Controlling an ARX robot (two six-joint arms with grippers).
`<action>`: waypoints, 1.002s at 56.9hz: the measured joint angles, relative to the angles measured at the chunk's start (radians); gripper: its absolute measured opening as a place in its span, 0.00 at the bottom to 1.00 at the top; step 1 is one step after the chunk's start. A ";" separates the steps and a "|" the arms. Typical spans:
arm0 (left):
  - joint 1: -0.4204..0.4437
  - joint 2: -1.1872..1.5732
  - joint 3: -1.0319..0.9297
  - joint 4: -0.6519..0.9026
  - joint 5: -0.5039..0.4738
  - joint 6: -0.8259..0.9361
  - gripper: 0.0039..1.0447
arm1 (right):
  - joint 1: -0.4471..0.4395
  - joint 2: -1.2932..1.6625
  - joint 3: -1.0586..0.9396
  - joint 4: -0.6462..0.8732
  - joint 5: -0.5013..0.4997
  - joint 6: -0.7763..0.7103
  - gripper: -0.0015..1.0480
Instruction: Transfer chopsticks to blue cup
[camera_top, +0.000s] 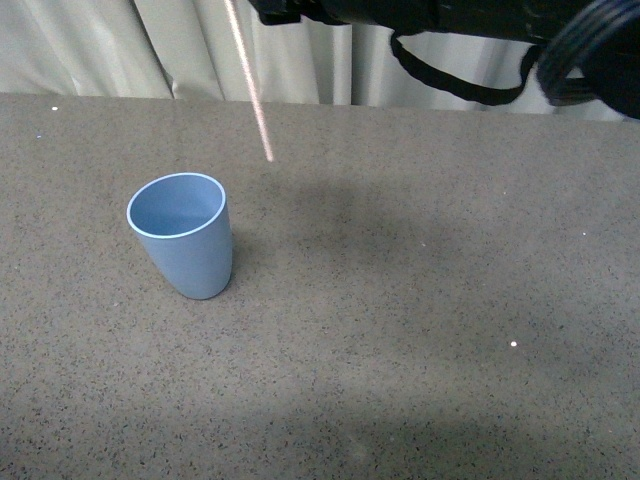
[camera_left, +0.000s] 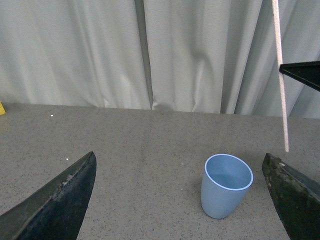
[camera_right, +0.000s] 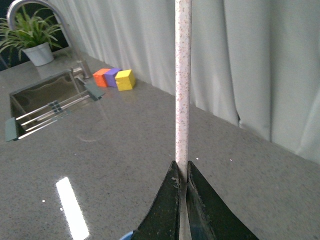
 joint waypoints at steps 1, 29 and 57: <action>0.000 0.000 0.000 0.000 0.000 0.000 0.94 | 0.006 0.009 0.014 -0.003 -0.005 0.000 0.01; 0.000 0.000 0.000 0.000 0.000 0.000 0.94 | 0.093 0.241 0.167 0.043 -0.038 0.024 0.01; 0.000 0.000 0.000 0.000 0.000 0.000 0.94 | 0.066 0.284 0.058 0.132 -0.042 0.048 0.45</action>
